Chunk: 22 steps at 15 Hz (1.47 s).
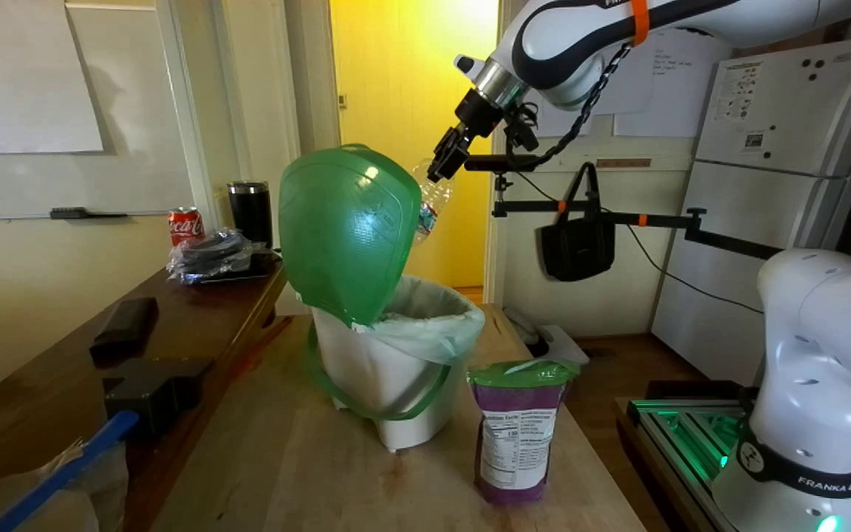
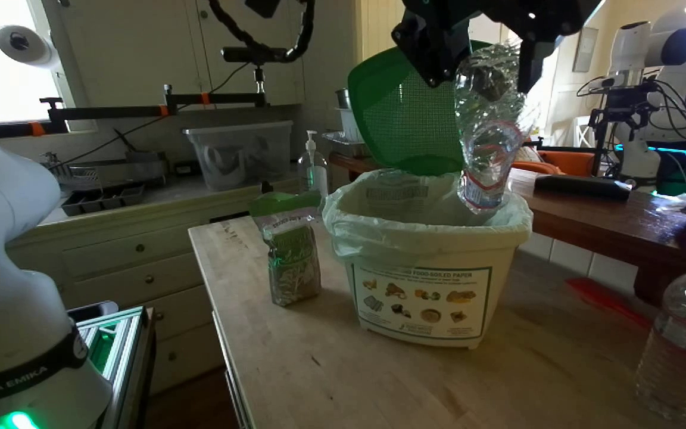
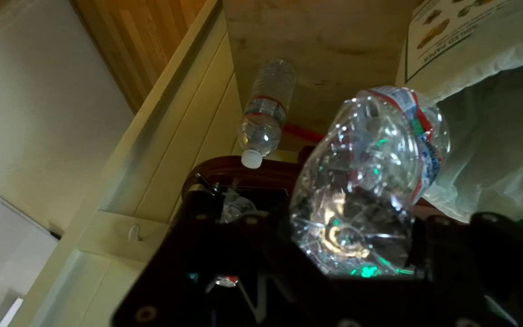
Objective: Open the trash can then remove the contents inside
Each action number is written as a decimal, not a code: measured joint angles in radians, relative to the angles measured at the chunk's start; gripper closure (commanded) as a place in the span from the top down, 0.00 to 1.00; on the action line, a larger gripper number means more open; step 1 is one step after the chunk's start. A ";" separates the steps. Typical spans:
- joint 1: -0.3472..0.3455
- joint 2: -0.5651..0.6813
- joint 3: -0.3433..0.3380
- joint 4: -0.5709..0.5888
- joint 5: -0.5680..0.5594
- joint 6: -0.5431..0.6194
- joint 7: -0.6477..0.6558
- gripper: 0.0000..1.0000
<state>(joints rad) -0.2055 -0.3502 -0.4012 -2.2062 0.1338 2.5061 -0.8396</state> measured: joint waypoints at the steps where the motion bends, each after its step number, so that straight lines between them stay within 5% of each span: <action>1: -0.005 0.001 -0.004 0.000 -0.003 -0.001 0.005 0.28; 22: -0.048 0.197 0.013 0.056 -0.189 -0.077 0.209 0.34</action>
<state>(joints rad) -0.2536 -0.1534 -0.3883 -2.1506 -0.0555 2.4293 -0.6305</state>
